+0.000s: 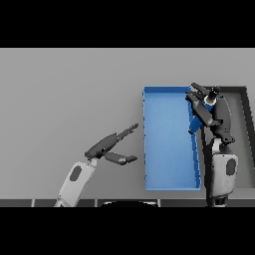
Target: Pick up the blue pipe and place it into the blue bin.
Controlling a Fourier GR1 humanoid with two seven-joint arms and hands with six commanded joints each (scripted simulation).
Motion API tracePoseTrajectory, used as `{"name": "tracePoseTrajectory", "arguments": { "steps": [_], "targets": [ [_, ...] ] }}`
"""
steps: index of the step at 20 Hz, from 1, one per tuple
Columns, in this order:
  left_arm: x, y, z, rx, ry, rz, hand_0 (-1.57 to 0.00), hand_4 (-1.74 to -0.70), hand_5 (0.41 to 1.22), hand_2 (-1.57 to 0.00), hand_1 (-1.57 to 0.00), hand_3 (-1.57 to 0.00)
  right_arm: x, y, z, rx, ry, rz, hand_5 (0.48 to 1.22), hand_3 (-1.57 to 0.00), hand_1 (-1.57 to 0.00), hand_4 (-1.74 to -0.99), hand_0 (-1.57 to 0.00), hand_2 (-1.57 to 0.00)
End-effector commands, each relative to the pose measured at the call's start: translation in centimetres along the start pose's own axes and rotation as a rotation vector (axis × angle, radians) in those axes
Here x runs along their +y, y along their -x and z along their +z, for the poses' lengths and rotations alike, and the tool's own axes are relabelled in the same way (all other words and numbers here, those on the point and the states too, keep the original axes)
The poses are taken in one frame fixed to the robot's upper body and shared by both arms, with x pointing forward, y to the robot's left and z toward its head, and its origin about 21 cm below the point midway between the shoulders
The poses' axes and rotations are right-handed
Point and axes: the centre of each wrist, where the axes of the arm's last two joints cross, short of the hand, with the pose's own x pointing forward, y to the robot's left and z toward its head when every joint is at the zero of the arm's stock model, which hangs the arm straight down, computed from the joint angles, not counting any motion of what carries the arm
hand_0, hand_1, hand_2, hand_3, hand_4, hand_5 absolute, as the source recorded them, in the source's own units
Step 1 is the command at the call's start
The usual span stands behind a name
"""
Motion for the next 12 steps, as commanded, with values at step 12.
{"name": "tracePoseTrajectory", "arguments": {
  "steps": [12],
  "targets": [
    [0.0,0.1,0.0,-0.013,-0.018,-0.047,0.00,-0.92,0.478,0.00,0.00,0.00,-0.1,8.9,4.1,0.468,0.182,-0.070,1.221,-1.26,-1.57,-1.546,-1.57,-1.57]
  ]
}}
